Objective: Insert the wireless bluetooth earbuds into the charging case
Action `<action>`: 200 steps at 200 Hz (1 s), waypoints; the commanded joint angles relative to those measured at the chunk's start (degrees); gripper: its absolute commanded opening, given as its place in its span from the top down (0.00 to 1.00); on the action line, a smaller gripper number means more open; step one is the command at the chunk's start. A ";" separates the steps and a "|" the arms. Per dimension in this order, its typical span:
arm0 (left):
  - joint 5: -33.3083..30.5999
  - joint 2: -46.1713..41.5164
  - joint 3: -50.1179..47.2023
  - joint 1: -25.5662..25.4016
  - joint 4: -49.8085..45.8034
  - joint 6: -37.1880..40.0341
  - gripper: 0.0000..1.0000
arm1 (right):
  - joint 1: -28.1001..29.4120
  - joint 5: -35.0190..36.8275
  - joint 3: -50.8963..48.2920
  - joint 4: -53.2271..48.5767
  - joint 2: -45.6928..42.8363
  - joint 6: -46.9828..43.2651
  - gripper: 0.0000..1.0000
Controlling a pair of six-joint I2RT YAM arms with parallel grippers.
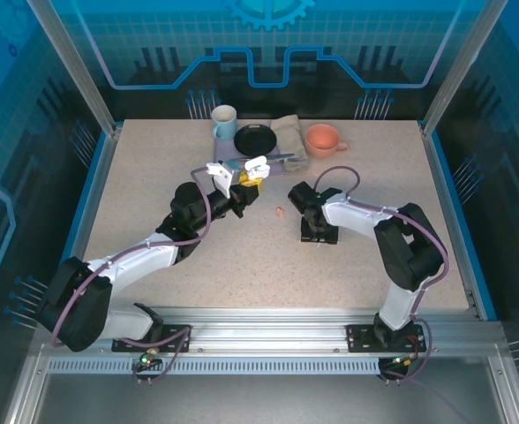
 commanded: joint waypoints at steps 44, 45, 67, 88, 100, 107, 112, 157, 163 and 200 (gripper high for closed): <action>-0.82 -0.67 -0.49 -0.31 1.91 1.25 1.00 | 0.23 0.37 1.25 0.72 2.91 0.83 0.51; -0.82 -0.67 -0.48 -0.27 1.87 1.25 1.00 | 0.23 0.37 1.24 0.77 2.89 0.84 0.51; -0.88 -0.53 -0.40 -0.31 1.86 1.18 1.00 | 0.08 0.29 0.66 1.17 2.79 1.09 0.54; -0.80 -0.30 -0.41 -0.27 1.86 1.15 1.00 | -0.21 0.25 0.09 1.59 2.64 1.39 0.57; -0.91 -0.23 -0.30 -0.26 1.97 1.22 1.00 | -0.30 0.28 -0.08 1.53 2.51 1.52 0.58; -0.76 -0.18 -0.23 -0.32 1.87 1.10 1.00 | -0.32 0.28 -0.17 1.53 2.34 1.49 0.58; -0.74 -0.14 -0.23 -0.23 1.87 1.07 1.00 | -0.43 0.29 -0.28 1.53 2.23 1.54 0.58; -0.66 0.04 0.23 -0.26 1.67 1.07 1.00 | -0.89 0.16 -2.10 1.92 0.47 1.73 0.61; -0.69 0.04 0.30 -0.28 1.61 1.13 1.00 | -0.96 0.11 -2.35 1.97 0.25 1.65 0.61; -0.54 0.28 0.64 -0.27 1.54 0.81 1.00 | -1.44 -0.13 -3.73 2.55 -0.96 1.66 0.63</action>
